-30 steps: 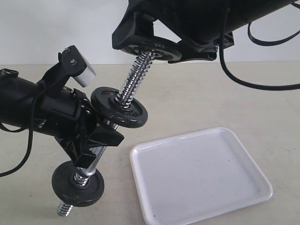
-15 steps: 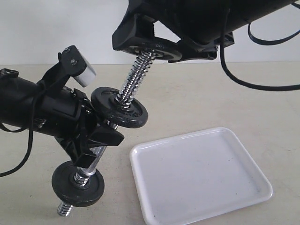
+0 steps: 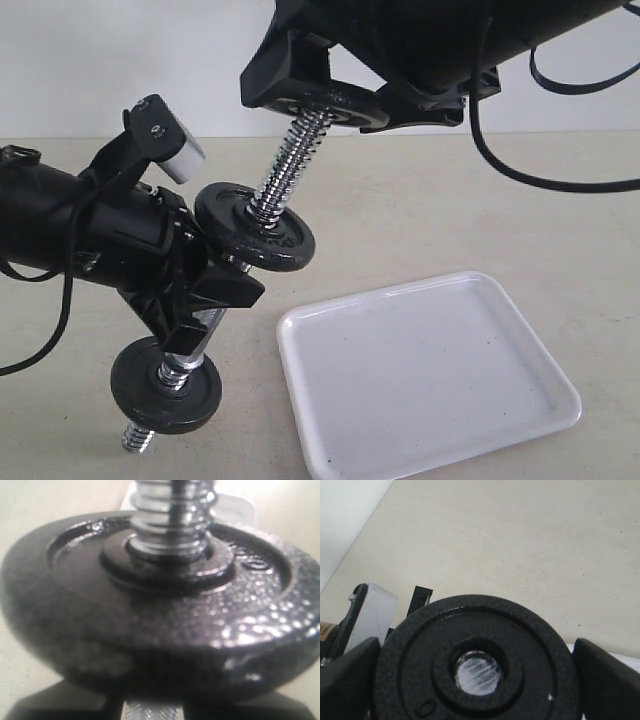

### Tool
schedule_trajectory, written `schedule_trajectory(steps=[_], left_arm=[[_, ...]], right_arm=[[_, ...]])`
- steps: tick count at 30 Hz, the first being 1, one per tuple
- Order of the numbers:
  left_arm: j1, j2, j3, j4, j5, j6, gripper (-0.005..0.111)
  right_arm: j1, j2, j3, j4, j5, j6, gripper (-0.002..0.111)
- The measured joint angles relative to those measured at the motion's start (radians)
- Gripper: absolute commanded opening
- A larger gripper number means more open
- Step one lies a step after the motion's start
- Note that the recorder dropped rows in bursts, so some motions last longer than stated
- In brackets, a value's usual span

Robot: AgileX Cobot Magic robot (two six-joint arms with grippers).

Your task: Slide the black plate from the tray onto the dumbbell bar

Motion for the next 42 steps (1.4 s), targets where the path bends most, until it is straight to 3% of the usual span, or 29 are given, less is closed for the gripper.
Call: schedule_trajectory(steps=[39,41,42], left_arm=[[-0.002,0.000,-0.002,-0.002,-0.057,0.002,0.004],[-0.002,0.000,-0.002,-0.002,-0.057,0.002,0.004],[-0.002,0.000,-0.002,-0.002,-0.057,0.002,0.004]], right_arm=[[0.000,0.000,-0.001,0.009,-0.027,0.000,0.061],[0.000,0.000,-0.001,0.009,-0.027,-0.004,0.072],[0.000,0.000,-0.001,0.009,-0.027,-0.007,0.086]])
